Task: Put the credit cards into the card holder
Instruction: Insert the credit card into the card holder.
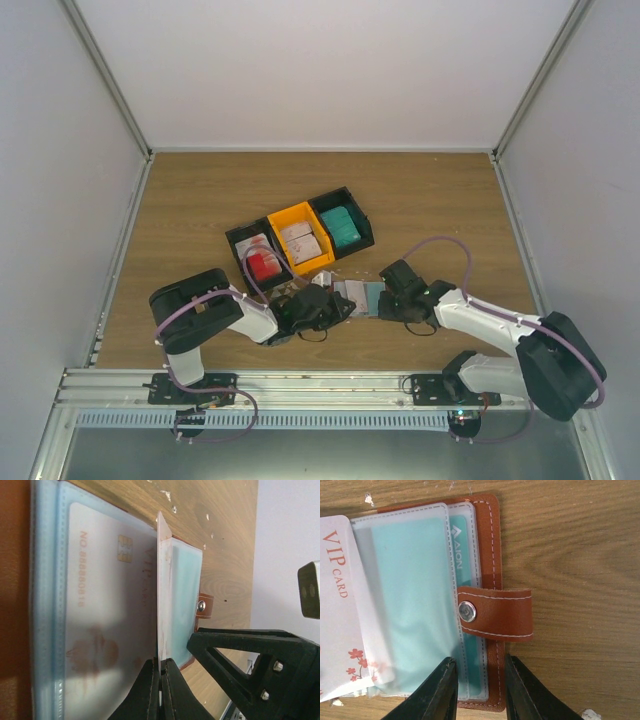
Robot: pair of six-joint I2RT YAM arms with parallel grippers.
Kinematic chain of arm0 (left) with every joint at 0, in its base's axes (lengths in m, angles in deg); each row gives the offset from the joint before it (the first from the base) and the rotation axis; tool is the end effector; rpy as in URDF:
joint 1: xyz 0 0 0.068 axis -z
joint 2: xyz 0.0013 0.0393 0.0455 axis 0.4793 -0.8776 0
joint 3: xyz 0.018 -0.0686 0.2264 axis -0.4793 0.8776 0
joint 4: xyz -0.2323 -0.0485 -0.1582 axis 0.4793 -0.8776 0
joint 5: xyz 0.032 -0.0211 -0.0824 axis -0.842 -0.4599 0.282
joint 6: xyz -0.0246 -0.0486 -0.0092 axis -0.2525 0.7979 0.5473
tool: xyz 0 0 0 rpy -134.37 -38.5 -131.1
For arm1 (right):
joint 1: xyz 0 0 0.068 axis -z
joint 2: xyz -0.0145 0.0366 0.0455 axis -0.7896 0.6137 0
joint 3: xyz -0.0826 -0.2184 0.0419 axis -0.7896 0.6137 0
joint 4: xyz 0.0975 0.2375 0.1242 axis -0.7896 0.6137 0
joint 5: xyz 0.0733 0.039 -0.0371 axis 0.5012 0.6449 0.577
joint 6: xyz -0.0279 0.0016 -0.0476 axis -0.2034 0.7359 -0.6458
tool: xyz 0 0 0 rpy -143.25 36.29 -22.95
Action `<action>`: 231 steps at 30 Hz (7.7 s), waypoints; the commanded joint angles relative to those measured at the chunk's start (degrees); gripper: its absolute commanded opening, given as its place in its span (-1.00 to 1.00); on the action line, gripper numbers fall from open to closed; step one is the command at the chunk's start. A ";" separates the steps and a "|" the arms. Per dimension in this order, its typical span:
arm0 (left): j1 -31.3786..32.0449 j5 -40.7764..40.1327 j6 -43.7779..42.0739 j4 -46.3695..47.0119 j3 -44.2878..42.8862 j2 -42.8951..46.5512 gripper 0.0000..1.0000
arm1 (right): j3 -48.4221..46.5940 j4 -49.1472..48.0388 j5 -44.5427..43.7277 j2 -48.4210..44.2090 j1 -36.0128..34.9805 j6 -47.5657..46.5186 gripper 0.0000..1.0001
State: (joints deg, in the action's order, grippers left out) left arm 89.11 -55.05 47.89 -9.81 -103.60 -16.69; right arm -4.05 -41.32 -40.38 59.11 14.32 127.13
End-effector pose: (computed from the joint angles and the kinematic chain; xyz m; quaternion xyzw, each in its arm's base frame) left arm 0.1535 -0.2713 0.0454 -0.1177 0.8548 -0.4703 0.1852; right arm 0.1795 0.1371 0.0911 0.0832 0.9787 0.1092 0.1528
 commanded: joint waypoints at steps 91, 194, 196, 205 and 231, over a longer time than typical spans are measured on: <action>2.96 5.17 -11.42 -25.63 -8.34 5.32 0.22 | 2.73 -2.72 4.91 -6.30 1.20 -2.45 0.09; -12.65 36.25 -30.64 -53.00 -21.70 -3.81 -1.00 | 0.30 -6.79 2.11 -2.38 2.43 -11.28 0.03; -12.65 36.22 -30.51 -52.91 -21.81 -3.93 -1.00 | -0.57 -7.26 0.62 -2.89 2.03 -12.94 0.09; -12.61 36.39 -30.53 -52.60 -22.94 -4.33 -1.00 | -3.12 -8.63 -0.86 2.33 0.71 -17.65 0.36; -12.65 35.28 -26.64 -43.21 -20.44 -0.06 -0.55 | -2.46 -9.05 0.92 11.31 -0.74 -16.82 0.39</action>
State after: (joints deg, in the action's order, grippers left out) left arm 76.63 -18.01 20.09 -57.48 -124.76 -19.51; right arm -7.74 -52.53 -40.49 67.94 14.21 109.45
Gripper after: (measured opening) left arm 0.217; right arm 0.701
